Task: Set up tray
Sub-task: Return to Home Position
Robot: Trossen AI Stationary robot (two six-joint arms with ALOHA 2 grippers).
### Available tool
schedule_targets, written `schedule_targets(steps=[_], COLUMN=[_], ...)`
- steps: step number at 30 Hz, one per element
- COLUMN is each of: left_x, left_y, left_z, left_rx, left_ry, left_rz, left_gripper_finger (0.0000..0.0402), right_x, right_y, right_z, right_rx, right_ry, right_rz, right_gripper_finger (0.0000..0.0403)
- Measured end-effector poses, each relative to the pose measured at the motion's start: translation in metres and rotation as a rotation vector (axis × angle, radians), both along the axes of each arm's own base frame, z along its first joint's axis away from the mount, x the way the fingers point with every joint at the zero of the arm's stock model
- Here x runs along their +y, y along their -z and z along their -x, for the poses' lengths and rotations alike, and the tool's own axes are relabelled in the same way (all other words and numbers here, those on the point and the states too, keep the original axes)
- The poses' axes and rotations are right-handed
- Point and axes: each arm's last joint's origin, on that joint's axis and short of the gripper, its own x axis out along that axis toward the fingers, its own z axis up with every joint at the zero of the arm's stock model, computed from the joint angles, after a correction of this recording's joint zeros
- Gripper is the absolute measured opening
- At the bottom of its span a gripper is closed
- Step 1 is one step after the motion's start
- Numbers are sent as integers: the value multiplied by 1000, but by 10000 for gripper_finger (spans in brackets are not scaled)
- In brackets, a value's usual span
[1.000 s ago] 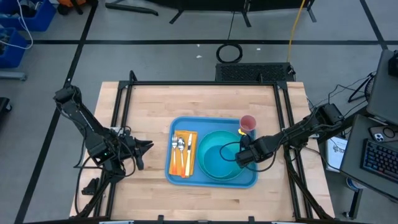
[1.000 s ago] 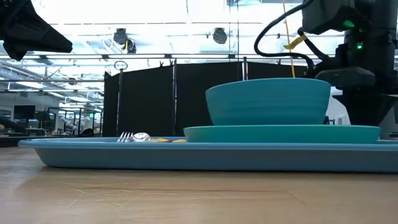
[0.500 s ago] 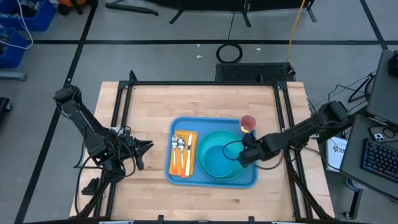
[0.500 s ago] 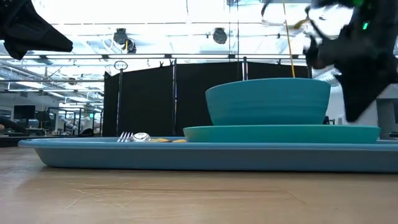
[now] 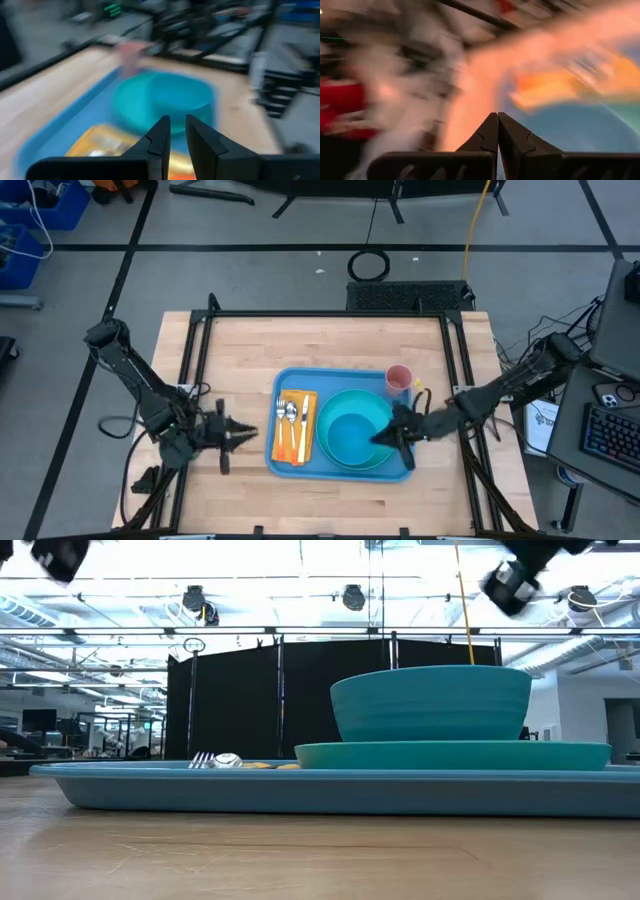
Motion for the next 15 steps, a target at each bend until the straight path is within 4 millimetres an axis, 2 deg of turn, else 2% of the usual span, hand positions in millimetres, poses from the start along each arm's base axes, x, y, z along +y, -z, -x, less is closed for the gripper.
schedule_targets(steps=[2, 4, 7, 9, 15], left_x=[-7, -10, -9, -5, 27], left_y=[-10, -18, -20, -11, 14], left_z=[-10, -21, -41, -57, -94], left_rx=[-56, -120, -193, -177, -81], left_ry=[115, 227, 400, 456, 310], left_rz=[-43, -71, -86, -106, -96], left_gripper_finger=[63, 63, 63, 63, 63], right_x=[0, -6, -18, -22, -27], right_y=[4, 13, 31, 39, 37], right_z=[-1, 3, 8, 11, 14], right_rx=[-199, -309, -331, -329, -384], right_ry=[-184, -264, -298, -316, -331], right_rz=[-20, -47, -52, -24, 85], right_gripper_finger=[0, 0, 0, 0, 0])
